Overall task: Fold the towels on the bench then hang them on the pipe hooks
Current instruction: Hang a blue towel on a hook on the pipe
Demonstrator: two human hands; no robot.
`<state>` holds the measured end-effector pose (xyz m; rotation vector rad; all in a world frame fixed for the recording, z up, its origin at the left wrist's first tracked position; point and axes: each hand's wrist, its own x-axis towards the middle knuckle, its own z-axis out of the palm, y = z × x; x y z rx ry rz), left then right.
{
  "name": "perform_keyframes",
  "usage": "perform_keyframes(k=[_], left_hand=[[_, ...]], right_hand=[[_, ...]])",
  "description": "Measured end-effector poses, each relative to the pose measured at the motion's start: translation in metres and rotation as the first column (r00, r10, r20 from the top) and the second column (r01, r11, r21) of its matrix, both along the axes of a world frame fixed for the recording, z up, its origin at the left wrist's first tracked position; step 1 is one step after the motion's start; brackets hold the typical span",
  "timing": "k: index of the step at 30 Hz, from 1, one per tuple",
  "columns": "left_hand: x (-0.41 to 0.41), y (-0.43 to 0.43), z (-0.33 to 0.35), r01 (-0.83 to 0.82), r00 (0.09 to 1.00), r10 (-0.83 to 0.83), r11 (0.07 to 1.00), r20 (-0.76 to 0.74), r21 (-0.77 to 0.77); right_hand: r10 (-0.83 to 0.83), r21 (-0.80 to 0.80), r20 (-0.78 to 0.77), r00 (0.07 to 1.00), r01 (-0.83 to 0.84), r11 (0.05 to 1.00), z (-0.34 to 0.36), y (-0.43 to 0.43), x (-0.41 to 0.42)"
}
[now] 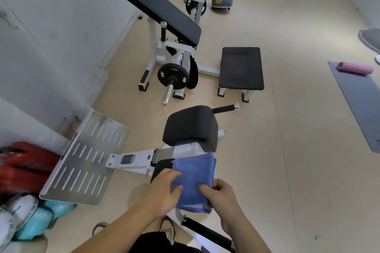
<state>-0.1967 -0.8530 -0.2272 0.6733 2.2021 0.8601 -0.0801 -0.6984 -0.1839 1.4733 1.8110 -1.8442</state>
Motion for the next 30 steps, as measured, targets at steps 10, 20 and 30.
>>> perform_keyframes(k=[10,20,30], left_hand=[[-0.076,-0.062,0.122,-0.014,0.961,0.052,0.990,-0.273,0.140],[-0.135,-0.186,0.210,-0.521,0.817,0.572,0.783,-0.066,0.341],[-0.210,-0.357,0.299,-0.676,0.660,0.725,0.458,0.197,0.577]], right_hand=[[0.789,0.577,-0.134,0.600,-0.600,0.554,0.100,-0.020,-0.115],[0.918,0.664,-0.213,0.333,-0.640,0.386,0.182,-0.133,-0.263],[0.972,0.665,-0.217,0.095,-0.714,0.218,0.269,-0.269,-0.390]])
